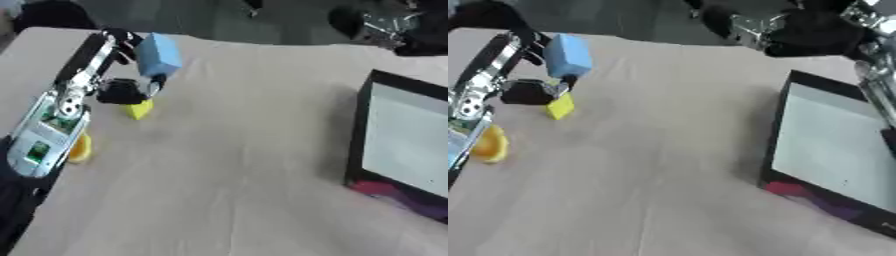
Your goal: Pick up the objects with one hand, pass them to the other hand, and then place them into the box on the other side of the table.
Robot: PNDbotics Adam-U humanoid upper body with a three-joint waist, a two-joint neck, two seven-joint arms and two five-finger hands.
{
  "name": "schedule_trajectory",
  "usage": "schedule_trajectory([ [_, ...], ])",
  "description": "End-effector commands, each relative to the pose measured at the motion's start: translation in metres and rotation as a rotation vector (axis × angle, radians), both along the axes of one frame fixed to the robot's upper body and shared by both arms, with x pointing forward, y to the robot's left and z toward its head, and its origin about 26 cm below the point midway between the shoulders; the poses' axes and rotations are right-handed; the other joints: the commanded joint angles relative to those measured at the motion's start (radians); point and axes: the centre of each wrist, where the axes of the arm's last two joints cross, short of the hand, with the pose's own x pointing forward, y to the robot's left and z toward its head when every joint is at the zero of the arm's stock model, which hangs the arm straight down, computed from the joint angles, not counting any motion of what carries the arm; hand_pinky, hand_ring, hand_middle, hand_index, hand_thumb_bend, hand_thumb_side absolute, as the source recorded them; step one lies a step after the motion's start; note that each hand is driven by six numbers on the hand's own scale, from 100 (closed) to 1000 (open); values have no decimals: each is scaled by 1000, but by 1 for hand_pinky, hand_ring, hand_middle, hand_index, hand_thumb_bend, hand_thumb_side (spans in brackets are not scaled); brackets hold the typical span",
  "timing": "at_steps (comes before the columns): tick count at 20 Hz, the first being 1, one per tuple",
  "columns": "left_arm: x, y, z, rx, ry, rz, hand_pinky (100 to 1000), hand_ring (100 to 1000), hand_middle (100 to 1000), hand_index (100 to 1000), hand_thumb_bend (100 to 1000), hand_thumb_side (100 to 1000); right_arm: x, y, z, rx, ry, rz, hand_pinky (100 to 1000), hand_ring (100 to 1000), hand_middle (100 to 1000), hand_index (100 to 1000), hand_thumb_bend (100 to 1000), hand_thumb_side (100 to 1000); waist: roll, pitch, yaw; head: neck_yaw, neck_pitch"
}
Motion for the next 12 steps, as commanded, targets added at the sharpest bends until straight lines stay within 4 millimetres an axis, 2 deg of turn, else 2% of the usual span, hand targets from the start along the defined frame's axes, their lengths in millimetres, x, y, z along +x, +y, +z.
schedule_trajectory([
  [1,-3,-4,4,7,-53,-20,688,655,632,491,100,100,-6,9,7,-50,-25,16,932,1000,935,938,495,415,-13,-38,0,-5,4],
  [12,-10,-22,-4,-11,-119,-62,687,649,626,489,100,100,-4,36,5,-177,-12,59,932,1000,938,937,532,413,-16,-44,4,-16,11],
])
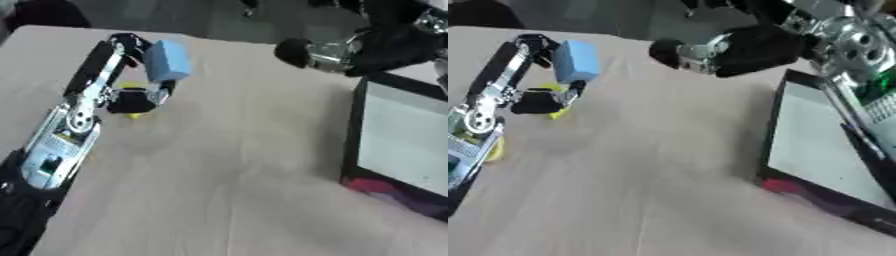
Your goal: Pick up the objects with one hand, pass them to the other hand, and then place them into the box on the other side of the table.
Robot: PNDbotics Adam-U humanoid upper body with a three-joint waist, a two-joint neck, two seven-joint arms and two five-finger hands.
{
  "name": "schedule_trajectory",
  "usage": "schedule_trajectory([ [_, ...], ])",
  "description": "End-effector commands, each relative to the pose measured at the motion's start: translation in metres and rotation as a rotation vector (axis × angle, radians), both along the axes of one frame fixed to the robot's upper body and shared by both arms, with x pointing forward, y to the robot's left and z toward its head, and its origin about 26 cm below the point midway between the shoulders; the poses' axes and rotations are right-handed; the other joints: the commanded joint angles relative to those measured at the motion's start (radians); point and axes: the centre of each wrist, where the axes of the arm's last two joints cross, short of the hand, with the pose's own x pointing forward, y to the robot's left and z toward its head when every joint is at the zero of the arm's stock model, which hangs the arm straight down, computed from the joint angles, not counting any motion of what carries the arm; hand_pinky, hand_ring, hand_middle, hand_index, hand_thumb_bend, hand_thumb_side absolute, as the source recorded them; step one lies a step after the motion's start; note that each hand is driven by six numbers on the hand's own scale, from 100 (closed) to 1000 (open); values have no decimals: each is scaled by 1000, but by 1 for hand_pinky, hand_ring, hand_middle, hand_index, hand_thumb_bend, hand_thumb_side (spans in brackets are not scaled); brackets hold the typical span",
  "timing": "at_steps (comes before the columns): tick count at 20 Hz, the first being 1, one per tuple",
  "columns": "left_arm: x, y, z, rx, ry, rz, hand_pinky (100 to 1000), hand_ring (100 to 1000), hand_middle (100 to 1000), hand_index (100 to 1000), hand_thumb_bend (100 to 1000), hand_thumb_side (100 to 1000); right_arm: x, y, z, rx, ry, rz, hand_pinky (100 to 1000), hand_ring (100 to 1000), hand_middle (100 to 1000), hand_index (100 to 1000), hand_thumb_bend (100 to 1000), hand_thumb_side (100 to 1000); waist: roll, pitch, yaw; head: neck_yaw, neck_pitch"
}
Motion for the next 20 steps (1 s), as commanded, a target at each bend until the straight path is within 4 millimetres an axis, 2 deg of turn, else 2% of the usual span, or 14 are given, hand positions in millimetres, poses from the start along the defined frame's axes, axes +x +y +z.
schedule_trajectory([
  [1,-4,-5,7,-1,-50,-22,688,649,626,489,100,100,1,6,5,-41,-24,10,932,1000,937,935,533,414,-11,-38,2,-6,4],
  [7,-5,-16,3,7,-90,-55,691,652,628,490,100,100,8,22,3,-110,-34,15,931,1000,937,935,546,408,-11,-40,4,-19,9],
  [14,-9,-27,0,9,-109,-104,693,651,627,489,100,100,18,36,1,-138,-46,4,927,1000,928,925,579,355,-12,-40,9,-36,31],
  [20,-14,-36,0,0,-127,-148,692,648,623,488,100,100,28,46,-5,-156,-40,-5,926,1000,922,919,584,323,-11,-38,16,-44,32],
])
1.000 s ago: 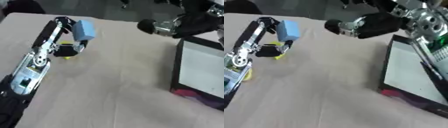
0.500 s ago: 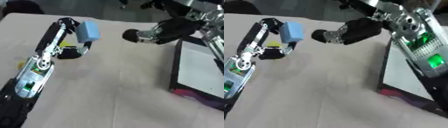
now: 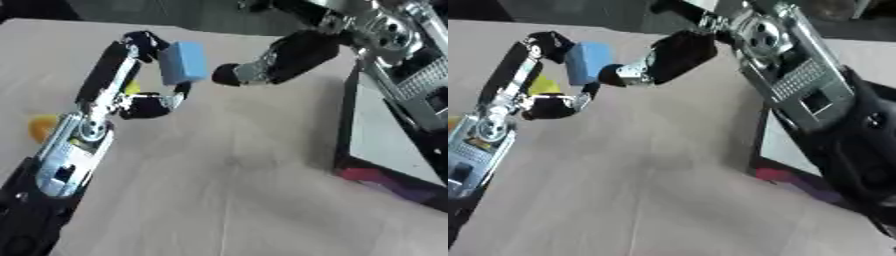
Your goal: Pick up the objects with one hand, pass them to the other hand, and then place them into the box on the other side of the table.
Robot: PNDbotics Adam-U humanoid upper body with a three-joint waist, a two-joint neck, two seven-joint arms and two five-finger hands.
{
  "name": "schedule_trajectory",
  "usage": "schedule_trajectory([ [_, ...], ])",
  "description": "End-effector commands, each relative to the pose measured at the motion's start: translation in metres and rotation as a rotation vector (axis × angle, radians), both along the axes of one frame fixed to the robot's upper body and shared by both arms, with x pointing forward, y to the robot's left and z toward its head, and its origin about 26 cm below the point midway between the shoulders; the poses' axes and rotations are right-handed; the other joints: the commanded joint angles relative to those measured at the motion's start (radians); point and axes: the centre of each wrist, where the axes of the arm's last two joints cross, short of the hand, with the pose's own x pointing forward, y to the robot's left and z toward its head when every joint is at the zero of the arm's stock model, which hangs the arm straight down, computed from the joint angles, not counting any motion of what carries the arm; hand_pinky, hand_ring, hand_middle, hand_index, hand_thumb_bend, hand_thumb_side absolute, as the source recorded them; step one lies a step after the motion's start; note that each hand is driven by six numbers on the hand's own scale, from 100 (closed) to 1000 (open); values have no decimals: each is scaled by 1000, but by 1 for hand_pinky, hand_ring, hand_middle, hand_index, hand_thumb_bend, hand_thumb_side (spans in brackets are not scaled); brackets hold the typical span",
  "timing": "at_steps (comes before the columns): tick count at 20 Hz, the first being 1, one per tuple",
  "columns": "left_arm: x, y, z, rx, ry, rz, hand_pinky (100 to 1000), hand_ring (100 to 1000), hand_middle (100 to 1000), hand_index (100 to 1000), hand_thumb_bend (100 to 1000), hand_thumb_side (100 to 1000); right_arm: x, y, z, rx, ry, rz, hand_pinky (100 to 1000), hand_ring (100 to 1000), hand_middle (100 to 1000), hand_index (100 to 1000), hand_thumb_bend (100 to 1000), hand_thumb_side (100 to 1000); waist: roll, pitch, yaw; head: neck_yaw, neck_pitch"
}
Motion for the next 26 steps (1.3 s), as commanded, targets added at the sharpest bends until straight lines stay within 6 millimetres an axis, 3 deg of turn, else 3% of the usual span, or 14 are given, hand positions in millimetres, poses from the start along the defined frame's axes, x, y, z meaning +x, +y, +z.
schedule_trajectory([
  [1,-5,-5,10,-9,-41,-30,692,647,622,487,100,100,3,4,6,-9,-35,-1,926,1000,920,918,586,316,-11,-33,3,-6,4],
  [9,-10,-10,13,-39,-41,-67,679,634,611,478,100,101,11,11,0,-46,-49,-1,922,1000,903,900,587,258,-12,-33,8,-4,0],
  [26,-16,-18,16,-95,4,-114,670,626,603,475,100,154,32,21,-15,-89,-66,-38,919,985,882,887,561,239,-12,-32,14,-8,4],
])
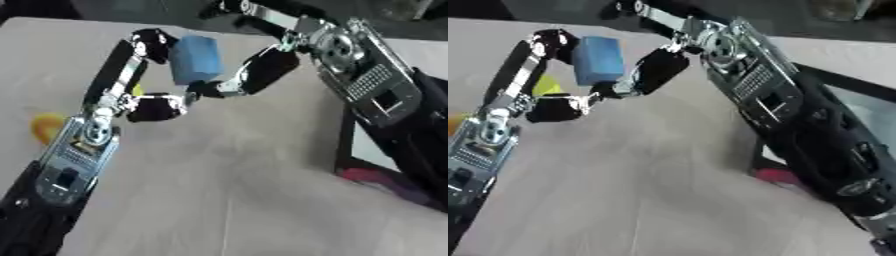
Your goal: Pick up the objects with one hand, pass them to the other hand, and then place them into the box on the other side of the table.
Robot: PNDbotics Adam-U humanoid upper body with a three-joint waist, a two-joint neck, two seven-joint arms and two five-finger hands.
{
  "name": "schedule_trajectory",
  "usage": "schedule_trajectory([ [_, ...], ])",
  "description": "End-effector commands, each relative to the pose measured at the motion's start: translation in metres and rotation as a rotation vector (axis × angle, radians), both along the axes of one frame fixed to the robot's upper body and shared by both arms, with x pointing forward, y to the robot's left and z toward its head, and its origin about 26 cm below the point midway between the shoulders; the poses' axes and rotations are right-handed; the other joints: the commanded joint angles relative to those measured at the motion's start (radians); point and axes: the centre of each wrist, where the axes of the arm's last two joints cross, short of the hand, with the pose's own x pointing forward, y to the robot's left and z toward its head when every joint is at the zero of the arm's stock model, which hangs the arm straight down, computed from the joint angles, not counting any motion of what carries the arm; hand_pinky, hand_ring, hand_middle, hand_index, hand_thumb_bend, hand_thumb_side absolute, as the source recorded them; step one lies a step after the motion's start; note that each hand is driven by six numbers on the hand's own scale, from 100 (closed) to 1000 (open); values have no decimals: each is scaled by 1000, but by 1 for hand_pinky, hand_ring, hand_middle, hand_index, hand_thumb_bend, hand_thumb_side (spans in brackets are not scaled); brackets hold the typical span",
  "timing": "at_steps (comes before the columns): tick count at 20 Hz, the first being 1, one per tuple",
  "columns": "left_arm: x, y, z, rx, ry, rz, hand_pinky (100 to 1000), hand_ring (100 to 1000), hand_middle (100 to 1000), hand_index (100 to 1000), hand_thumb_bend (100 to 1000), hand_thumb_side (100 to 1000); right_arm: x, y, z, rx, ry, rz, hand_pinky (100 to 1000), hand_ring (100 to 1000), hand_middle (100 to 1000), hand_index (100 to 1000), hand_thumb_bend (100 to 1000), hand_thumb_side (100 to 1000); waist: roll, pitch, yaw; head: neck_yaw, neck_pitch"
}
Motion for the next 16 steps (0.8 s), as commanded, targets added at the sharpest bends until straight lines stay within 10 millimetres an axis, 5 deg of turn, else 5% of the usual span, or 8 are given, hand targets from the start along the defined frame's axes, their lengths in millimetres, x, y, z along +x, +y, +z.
schedule_trajectory([
  [1,-3,-4,9,-7,-28,-25,670,626,603,475,100,155,2,3,8,7,-39,-2,918,984,880,886,557,238,-9,-31,1,-3,4],
  [10,-4,-5,9,3,-36,-37,670,628,604,474,100,143,6,-7,1,15,-19,-18,917,977,866,871,476,222,-10,-28,6,-5,-2],
  [16,-4,-6,9,8,-39,-43,671,630,605,474,100,144,5,-8,0,34,11,-16,917,963,827,832,291,164,-9,-27,7,-6,-6],
])
